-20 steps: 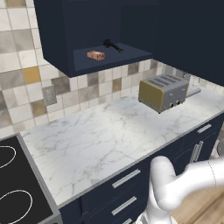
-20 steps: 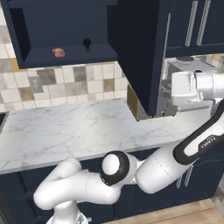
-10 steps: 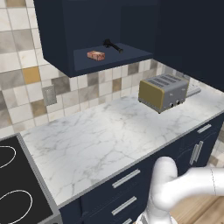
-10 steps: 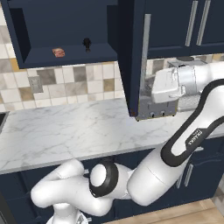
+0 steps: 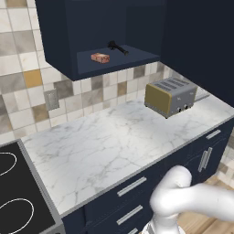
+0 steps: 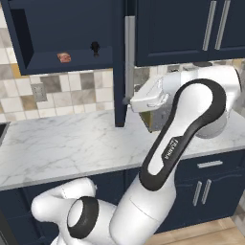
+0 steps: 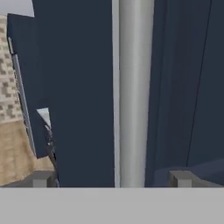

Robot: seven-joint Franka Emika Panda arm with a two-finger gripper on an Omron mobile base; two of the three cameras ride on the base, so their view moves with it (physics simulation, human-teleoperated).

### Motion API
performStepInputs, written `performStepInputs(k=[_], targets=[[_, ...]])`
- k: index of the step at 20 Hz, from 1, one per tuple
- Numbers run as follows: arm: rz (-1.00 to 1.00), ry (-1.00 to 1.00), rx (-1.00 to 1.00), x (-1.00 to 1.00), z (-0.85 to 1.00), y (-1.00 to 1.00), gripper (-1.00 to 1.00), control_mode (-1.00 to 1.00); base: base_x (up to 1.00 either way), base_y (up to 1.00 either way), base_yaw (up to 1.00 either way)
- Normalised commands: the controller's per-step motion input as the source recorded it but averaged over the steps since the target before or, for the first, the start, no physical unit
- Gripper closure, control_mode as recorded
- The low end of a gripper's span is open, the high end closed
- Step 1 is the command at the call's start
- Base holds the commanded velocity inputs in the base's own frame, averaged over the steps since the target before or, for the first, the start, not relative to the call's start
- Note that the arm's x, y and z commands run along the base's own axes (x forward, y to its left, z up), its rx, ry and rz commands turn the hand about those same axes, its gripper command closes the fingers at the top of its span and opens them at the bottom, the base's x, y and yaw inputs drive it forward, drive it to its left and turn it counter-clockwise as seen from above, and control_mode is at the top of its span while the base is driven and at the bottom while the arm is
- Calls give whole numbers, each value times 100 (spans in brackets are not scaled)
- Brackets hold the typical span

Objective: Pick up the dish brush and bar soap from the sink, and place them back in the cabinet, and close the cabinet door.

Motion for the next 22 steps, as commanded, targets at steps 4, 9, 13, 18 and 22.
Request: performStepInputs(k=[4,9,13,18,22], targets=[[-17,-5,3,-19,0,62,-100,-100,0,0,0],[-19,-6,3,-16,-1,66,-100,-100,0,0,0],[-19,-5,1,-9,-1,70,-100,-100,0,0,0],[-15,-4,0,-3,-1,69,-100,-100,0,0,0],[-8,-2,0,0,-10,73,-100,-100,0,0,0]])
